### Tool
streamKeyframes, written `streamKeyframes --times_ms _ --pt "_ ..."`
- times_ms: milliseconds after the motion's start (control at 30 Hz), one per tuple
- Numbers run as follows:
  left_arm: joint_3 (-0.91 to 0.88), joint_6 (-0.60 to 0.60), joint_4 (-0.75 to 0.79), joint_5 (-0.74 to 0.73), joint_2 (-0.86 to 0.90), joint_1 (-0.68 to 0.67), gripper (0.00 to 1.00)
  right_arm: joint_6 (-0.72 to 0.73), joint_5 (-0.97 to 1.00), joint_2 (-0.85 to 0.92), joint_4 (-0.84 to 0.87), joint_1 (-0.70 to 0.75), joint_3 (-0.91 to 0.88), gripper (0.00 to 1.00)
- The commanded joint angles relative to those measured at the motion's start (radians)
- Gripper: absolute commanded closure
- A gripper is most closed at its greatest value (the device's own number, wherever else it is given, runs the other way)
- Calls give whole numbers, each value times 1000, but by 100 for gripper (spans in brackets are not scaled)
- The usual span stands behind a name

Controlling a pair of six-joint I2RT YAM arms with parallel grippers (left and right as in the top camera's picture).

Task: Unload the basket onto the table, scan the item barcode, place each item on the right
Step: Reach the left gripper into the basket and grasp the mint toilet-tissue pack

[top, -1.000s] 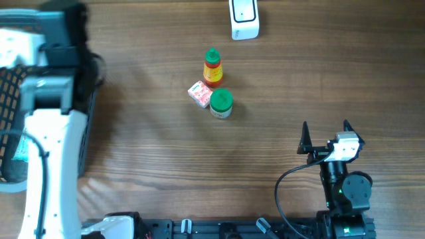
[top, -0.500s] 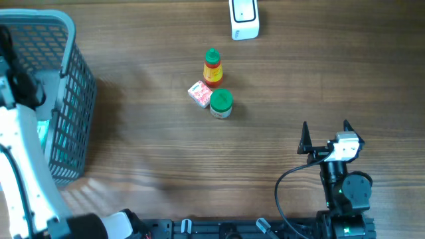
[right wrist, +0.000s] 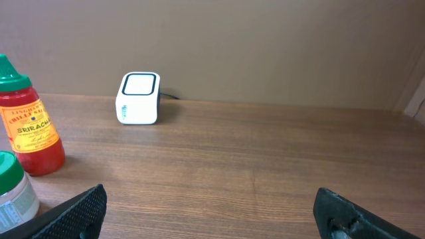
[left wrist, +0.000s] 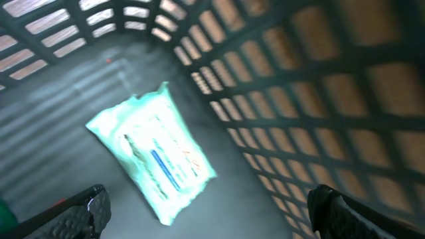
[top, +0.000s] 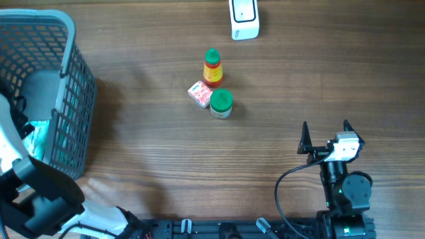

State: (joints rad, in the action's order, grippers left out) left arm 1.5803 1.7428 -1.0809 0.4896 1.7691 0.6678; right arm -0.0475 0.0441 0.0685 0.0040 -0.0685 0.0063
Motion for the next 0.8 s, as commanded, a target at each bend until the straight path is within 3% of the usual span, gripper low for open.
streamKeyframes --times_ms 0,133,233,500,767 --pt "-73 63 -7 -39 17 18 1 -5 -16 2 4 4 0 0" --pt "-172 84 58 -40 17 13 1 -5 -16 2 4 4 0 0" --pt "-249 84 148 -48 17 8 9 -5 -16 2 4 4 0 0" --pt "-423 83 378 -68 19 9 14 -5 -16 2 4 4 0 0" --pt "-456 83 420 -113 48 9 20 -5 -16 2 4 4 0 0"
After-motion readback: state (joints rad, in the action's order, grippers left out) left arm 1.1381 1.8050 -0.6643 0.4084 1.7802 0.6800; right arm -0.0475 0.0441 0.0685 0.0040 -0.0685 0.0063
